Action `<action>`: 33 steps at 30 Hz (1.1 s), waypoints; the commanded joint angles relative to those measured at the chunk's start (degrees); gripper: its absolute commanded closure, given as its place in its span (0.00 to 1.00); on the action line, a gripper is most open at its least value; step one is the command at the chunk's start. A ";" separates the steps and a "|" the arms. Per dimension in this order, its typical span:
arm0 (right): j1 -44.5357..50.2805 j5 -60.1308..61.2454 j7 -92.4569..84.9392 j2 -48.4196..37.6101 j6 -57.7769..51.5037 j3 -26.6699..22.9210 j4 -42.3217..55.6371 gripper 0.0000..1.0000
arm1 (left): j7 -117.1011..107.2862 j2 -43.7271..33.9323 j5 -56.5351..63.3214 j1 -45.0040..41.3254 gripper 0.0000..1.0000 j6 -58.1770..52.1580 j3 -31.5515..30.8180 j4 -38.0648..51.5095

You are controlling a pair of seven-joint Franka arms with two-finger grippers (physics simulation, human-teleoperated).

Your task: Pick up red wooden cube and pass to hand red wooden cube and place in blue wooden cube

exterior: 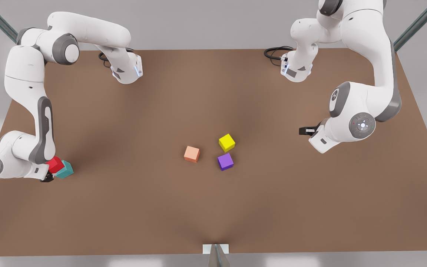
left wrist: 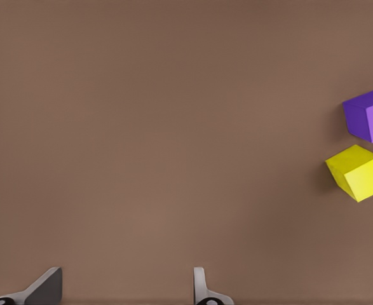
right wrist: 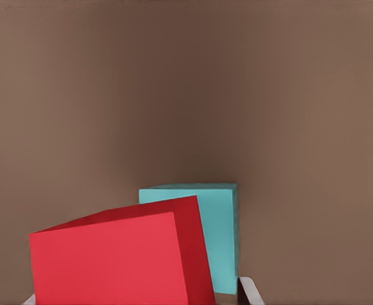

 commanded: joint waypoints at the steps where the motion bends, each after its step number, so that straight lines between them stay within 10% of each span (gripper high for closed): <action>1: 0.09 0.35 -0.43 -0.11 -1.77 0.10 0.33 0.00 | -0.24 -0.05 -0.02 -0.01 0.00 -0.11 0.00 0.03; 21: 1.41 3.77 2.37 -3.80 -16.00 0.28 5.69 0.00 | -0.24 0.39 0.16 0.08 0.00 -0.11 0.00 0.03; 27: 9.49 2.20 122.14 -7.66 -28.47 0.28 13.34 0.00 | -0.16 0.30 0.16 0.16 0.00 -0.20 0.00 0.11; 33: 17.06 2.28 131.93 -25.15 -35.35 0.80 7.46 0.00 | -0.07 0.48 0.16 0.16 0.00 -0.03 0.00 0.11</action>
